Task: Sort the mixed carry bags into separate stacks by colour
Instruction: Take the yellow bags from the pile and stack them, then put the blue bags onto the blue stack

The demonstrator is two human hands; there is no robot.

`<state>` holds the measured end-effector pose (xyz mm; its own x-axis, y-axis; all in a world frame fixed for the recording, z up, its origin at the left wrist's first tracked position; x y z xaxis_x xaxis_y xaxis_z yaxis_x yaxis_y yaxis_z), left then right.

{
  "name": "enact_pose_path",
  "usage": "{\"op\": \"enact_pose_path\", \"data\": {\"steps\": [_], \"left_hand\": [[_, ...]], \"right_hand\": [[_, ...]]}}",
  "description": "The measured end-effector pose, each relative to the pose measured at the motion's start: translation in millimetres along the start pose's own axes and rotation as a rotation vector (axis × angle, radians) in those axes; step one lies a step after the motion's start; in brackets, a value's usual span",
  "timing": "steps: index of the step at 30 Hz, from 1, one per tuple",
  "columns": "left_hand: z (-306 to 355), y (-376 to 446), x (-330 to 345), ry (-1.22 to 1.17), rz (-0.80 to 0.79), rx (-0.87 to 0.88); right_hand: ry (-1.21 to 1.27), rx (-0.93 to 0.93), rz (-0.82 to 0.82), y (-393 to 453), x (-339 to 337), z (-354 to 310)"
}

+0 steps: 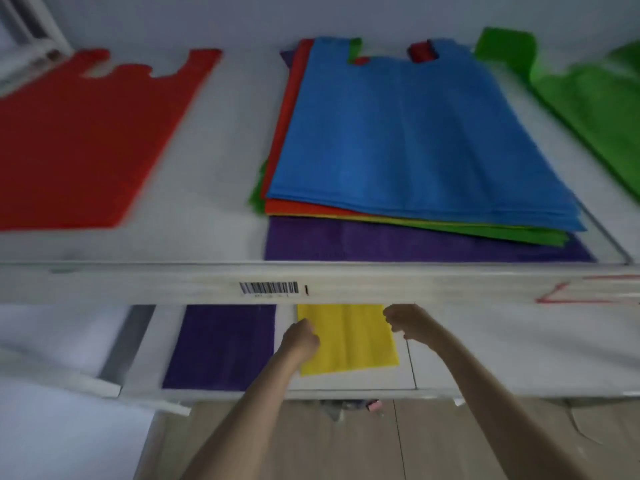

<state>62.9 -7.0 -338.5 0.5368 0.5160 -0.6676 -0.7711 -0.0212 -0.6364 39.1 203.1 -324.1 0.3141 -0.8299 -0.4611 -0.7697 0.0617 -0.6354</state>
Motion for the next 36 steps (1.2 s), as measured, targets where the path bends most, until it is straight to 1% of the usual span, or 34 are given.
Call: {"op": "enact_pose_path", "data": {"steps": [4,8,10,13,15,17,19,22,25,27,32,36], "left_hand": [[14,-86,-4,0.044,-0.059,0.052],[30,-161,-16,0.175,-0.162,0.102],[42,-195,-32,0.254,-0.187,0.12],[68,-239,-77,0.299,-0.204,0.144],[87,-265,-116,0.254,-0.233,0.173],[109,-284,-159,0.159,-0.197,0.242],[130,-293,-200,0.072,-0.113,0.319],[151,-283,-251,0.042,0.033,0.389],[159,-249,-285,0.046,0.165,0.375],[162,-228,-301,0.057,0.226,0.346],[173,-181,-315,0.08,0.32,0.299],[180,-140,-308,0.064,0.313,0.231]], "right_hand": [[-0.056,0.034,-0.027,-89,-14,-3],[-0.135,0.002,-0.079,-177,-32,-14],[-0.188,-0.007,-0.11,-215,-43,-26],[-0.27,-0.031,-0.132,-257,-68,-57],[-0.317,-0.038,-0.16,-281,-87,-88],[-0.355,-0.06,-0.189,-297,-105,-121],[-0.381,-0.091,-0.199,-304,-123,-153],[-0.389,-0.157,-0.098,-294,-153,-203],[-0.288,-0.245,0.051,-267,-181,-250],[-0.195,-0.279,0.165,-241,-199,-270],[-0.124,-0.359,0.414,-173,-234,-281],[-0.045,-0.343,0.544,-129,-242,-268]]}}
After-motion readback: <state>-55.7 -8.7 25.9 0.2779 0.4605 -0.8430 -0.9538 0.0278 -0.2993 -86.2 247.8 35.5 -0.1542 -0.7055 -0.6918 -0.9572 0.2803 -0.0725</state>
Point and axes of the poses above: each hand's wrist, its own y-axis towards the middle knuckle, its own x-axis out of the palm, z = x × y, the point moved 2 cm from there along y, towards the middle knuckle, and after that the axes turned 6 degrees about y, right-handed, at the moved point
